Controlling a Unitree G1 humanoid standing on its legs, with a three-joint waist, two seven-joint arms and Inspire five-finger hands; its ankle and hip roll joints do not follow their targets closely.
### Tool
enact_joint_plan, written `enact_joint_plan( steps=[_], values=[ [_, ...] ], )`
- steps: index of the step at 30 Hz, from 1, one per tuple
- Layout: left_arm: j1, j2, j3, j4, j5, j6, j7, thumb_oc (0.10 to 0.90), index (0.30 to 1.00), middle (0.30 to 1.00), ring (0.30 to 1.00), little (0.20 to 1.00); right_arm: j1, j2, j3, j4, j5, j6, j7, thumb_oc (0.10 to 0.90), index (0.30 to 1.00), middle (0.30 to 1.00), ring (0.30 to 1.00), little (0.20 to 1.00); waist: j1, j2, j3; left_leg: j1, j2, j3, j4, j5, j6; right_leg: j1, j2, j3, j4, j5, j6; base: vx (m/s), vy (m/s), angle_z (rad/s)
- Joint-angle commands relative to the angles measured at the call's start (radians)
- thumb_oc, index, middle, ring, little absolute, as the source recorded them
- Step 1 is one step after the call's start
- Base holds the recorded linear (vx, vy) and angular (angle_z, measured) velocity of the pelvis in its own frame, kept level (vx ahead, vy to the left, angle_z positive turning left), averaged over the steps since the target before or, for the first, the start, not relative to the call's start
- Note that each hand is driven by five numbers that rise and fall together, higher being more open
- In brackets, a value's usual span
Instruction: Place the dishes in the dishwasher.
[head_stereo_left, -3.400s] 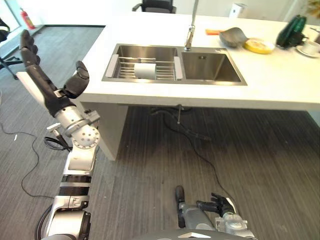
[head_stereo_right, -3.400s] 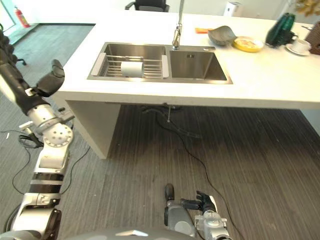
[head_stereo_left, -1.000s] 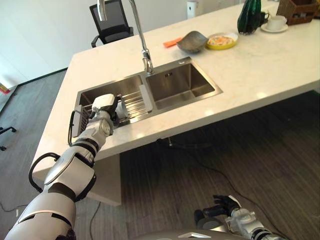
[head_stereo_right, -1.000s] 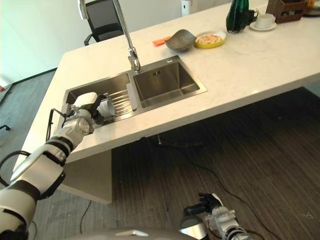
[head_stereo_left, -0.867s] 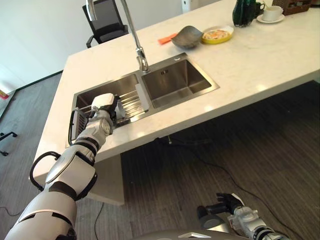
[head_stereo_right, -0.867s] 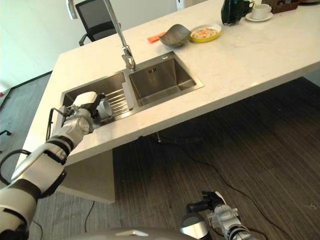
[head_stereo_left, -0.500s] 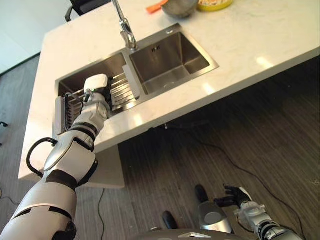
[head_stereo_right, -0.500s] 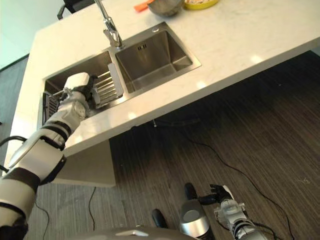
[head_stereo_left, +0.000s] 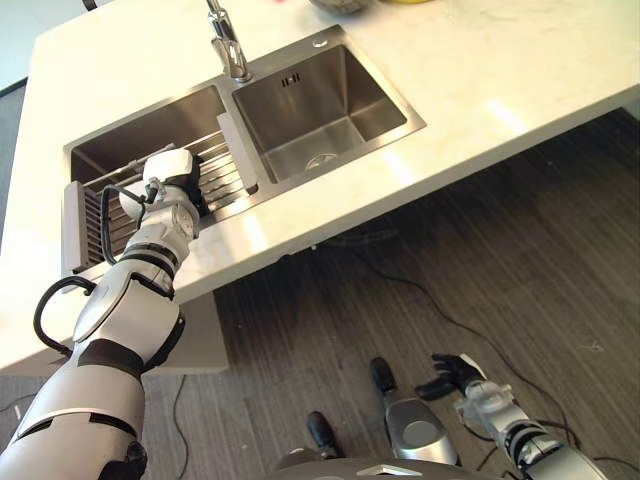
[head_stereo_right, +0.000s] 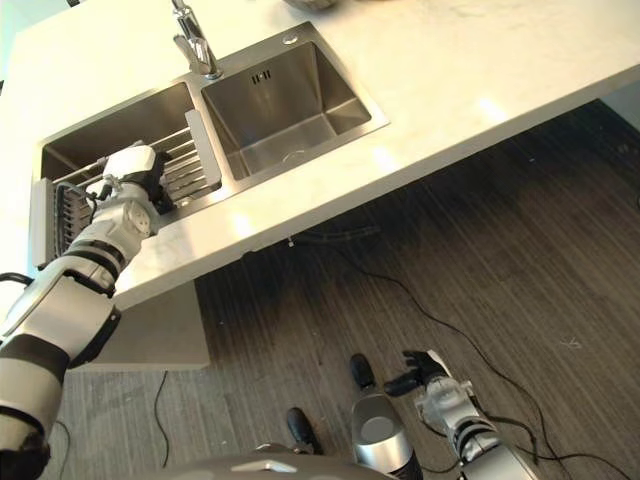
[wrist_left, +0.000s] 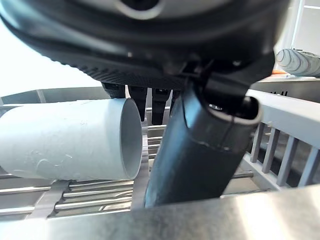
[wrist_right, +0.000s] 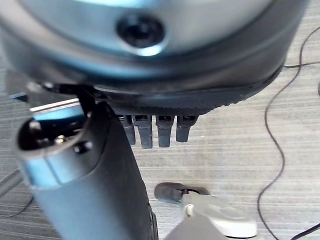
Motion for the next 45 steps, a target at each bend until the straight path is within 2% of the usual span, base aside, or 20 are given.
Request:
enact_joint_plan(
  steps=[1,4,6,11,12,19,21,25,26,27,28,32,35,37,38,40,42,43,44,45],
  values=[
    [0.026,0.108,-0.028,0.033,0.040,0.034,0.042,0.400,0.300,0.300,0.300,0.300,0.025,0.048,0.035,0.018,-0.007,-0.035,-0.003,0.800,0.900,0.900,0.900,0.900,0.017,-0.091,-0.074,0.045,0.038,-0.042,0.005,-0.055,-0.048,0.075,-0.121,-0.009,-0.014,-0.118,0.139,0.06,-0.008,-0.06],
    [0.029,0.112,-0.030,-0.015,0.036,0.020,0.074,0.400,0.300,0.300,0.300,0.300,0.043,0.045,0.031,0.027,-0.004,-0.037,0.001,0.800,0.900,0.900,0.900,0.900,0.021,-0.097,-0.082,0.062,0.035,-0.049,0.005,-0.061,-0.046,0.102,-0.124,-0.017,-0.017,-0.126,0.139,0.05,-0.004,0.05],
    [0.026,0.145,-0.029,-0.151,0.008,-0.030,0.140,0.400,0.300,0.300,0.300,0.300,0.094,0.033,0.010,0.045,-0.001,-0.040,0.011,0.800,0.900,0.900,0.900,0.900,0.031,-0.104,-0.105,0.082,0.028,-0.066,0.005,-0.069,-0.043,0.140,-0.131,-0.036,-0.018,-0.134,0.139,0.07,-0.007,0.11],
    [0.015,0.183,-0.002,-0.287,-0.053,-0.074,0.194,0.400,0.300,0.300,0.300,0.300,0.127,0.028,-0.009,0.053,0.003,-0.039,0.022,0.800,0.900,0.900,0.900,0.900,0.039,-0.110,-0.132,0.099,0.023,-0.083,0.005,-0.073,-0.041,0.166,-0.136,-0.055,-0.016,-0.140,0.140,0.01,-0.001,0.17],
    [0.008,0.205,0.023,-0.364,-0.083,-0.086,0.221,0.400,0.300,0.300,0.300,0.300,0.138,0.028,-0.020,0.050,0.006,-0.041,0.021,0.800,0.900,0.900,0.900,0.900,0.044,-0.112,-0.148,0.103,0.023,-0.091,0.005,-0.075,-0.040,0.176,-0.139,-0.063,-0.015,-0.142,0.141,0.01,0.004,0.25],
    [0.028,0.262,0.109,-0.563,-0.108,-0.107,0.286,0.400,0.300,0.300,0.300,0.300,0.146,0.040,-0.034,0.035,0.007,-0.040,0.014,0.800,0.900,0.900,0.900,0.900,0.060,-0.115,-0.186,0.122,0.019,-0.107,0.005,-0.079,-0.036,0.205,-0.142,-0.081,-0.011,-0.149,0.143,-0.01,0.012,0.13],
    [-0.004,0.294,0.067,-0.555,-0.061,-0.091,0.269,0.400,0.300,0.300,0.300,0.300,0.139,0.038,-0.033,0.039,0.004,-0.038,0.011,0.800,0.900,0.900,0.900,0.900,0.068,-0.113,-0.201,0.127,0.018,-0.113,0.005,-0.080,-0.035,0.214,-0.142,-0.086,-0.011,-0.150,0.145,-0.04,0.006,0.07],
    [-0.055,0.285,0.019,-0.483,-0.068,-0.078,0.201,0.400,0.300,0.300,0.300,0.300,0.124,0.034,-0.037,0.057,0.011,-0.027,0.009,0.800,0.900,0.900,0.900,0.900,0.073,-0.109,-0.209,0.129,0.017,-0.118,0.005,-0.077,-0.033,0.222,-0.144,-0.095,-0.011,-0.152,0.145,-0.03,-0.001,0.03],
    [-0.065,0.274,0.023,-0.458,-0.101,-0.083,0.185,0.554,0.531,0.531,0.531,0.531,0.121,0.037,-0.040,0.063,0.015,-0.023,0.010,0.800,0.900,0.900,0.900,0.900,0.074,-0.109,-0.210,0.128,0.017,-0.120,0.005,-0.075,-0.034,0.225,-0.144,-0.098,-0.011,-0.153,0.145,-0.03,-0.008,0.07],
    [-0.059,0.224,0.070,-0.367,-0.219,-0.086,0.162,0.800,0.900,0.900,0.900,0.900,0.122,0.048,-0.040,0.082,0.021,-0.011,0.014,0.800,0.900,0.900,0.900,0.900,0.077,-0.107,-0.213,0.128,0.018,-0.124,0.005,-0.071,-0.034,0.233,-0.144,-0.105,-0.011,-0.157,0.141,-0.02,-0.013,0.08],
    [-0.059,0.223,0.070,-0.366,-0.221,-0.087,0.162,0.800,0.900,0.900,0.900,0.900,0.122,0.047,-0.041,0.082,0.021,-0.011,0.014,0.800,0.900,0.900,0.900,0.900,0.076,-0.106,-0.213,0.128,0.018,-0.125,0.005,-0.071,-0.035,0.233,-0.144,-0.106,-0.011,-0.157,0.141,0.00,-0.015,0.09],
    [-0.069,0.160,0.142,-0.261,-0.421,-0.094,0.141,0.800,0.900,0.900,0.900,0.900,0.128,0.065,-0.043,0.110,0.028,0.007,0.015,0.800,0.900,0.900,0.900,0.900,0.079,-0.098,-0.211,0.130,0.020,-0.132,0.005,-0.066,-0.036,0.242,-0.141,-0.120,-0.007,-0.164,0.136,0.00,-0.032,0.12],
    [-0.079,0.135,0.151,-0.259,-0.470,-0.099,0.144,0.800,0.900,0.900,0.900,0.900,0.131,0.075,-0.038,0.126,0.039,0.017,0.024,0.800,0.900,0.900,0.900,0.900,0.082,-0.090,-0.190,0.128,0.031,-0.144,0.020,-0.054,-0.038,0.239,-0.129,-0.113,0.011,-0.180,0.125,-0.03,-0.058,0.06],
    [-0.083,0.106,0.145,-0.302,-0.476,-0.101,0.151,0.800,0.900,0.900,0.900,0.900,0.123,0.068,-0.032,0.127,0.056,0.017,0.025,0.800,0.900,0.900,0.900,0.900,0.093,-0.112,-0.158,0.038,0.034,-0.183,0.192,-0.078,-0.046,0.245,-0.132,-0.113,0.005,-0.185,0.103,-0.12,-0.116,0.05],
    [-0.085,0.097,0.140,-0.327,-0.468,-0.103,0.151,0.800,0.900,0.900,0.900,0.900,0.129,0.068,-0.022,0.120,0.058,0.016,0.031,0.800,0.900,0.900,0.900,0.900,0.106,-0.129,-0.134,-0.035,0.018,-0.213,0.329,-0.076,-0.052,0.256,-0.134,-0.117,-0.004,-0.185,0.088,-0.16,-0.132,0.19],
    [-0.099,0.070,0.129,-0.377,-0.449,-0.106,0.177,0.800,0.900,0.900,0.900,0.900,0.138,0.063,0.009,0.099,0.049,0.010,0.040,0.800,0.900,0.900,0.900,0.900,0.144,-0.160,-0.087,-0.137,-0.029,-0.297,0.457,-0.045,-0.065,0.280,-0.144,-0.131,-0.021,-0.189,0.080,-0.08,-0.066,0.33],
    [-0.112,0.039,0.134,-0.406,-0.459,-0.108,0.184,0.800,0.900,0.900,0.900,0.900,0.144,0.052,0.015,0.104,0.032,0.011,0.041,0.800,0.900,0.900,0.900,0.900,0.147,-0.169,-0.086,-0.180,0.027,-0.251,0.339,-0.013,-0.065,0.296,-0.146,-0.152,-0.031,-0.207,0.088,0.10,0.049,0.23],
    [-0.111,0.038,0.134,-0.407,-0.458,-0.106,0.184,0.800,0.900,0.900,0.900,0.900,0.145,0.051,0.014,0.103,0.032,0.011,0.041,0.800,0.900,0.900,0.900,0.900,0.149,-0.170,-0.087,-0.176,0.026,-0.249,0.334,-0.012,-0.066,0.297,-0.147,-0.151,-0.030,-0.209,0.088,0.24,0.136,0.35],
    [-0.102,0.017,0.150,-0.455,-0.495,-0.120,0.191,0.800,0.900,0.900,0.900,0.900,0.158,0.036,-0.035,0.115,0.049,0.014,0.027,0.800,0.900,0.900,0.900,0.900,0.149,-0.171,-0.089,-0.206,0.117,-0.187,0.194,0.072,-0.071,0.310,-0.146,-0.158,-0.031,-0.221,0.109,0.18,0.107,0.32],
    [-0.102,0.017,0.150,-0.455,-0.495,-0.120,0.191,0.800,0.900,0.900,0.900,0.900,0.158,0.036,-0.035,0.115,0.049,0.014,0.027,0.800,0.900,0.900,0.900,0.900,0.149,-0.171,-0.089,-0.206,0.117,-0.187,0.194,0.072,-0.071,0.310,-0.146,-0.158,-0.031,-0.221,0.109,0.28,0.191,0.37]
  ],
)
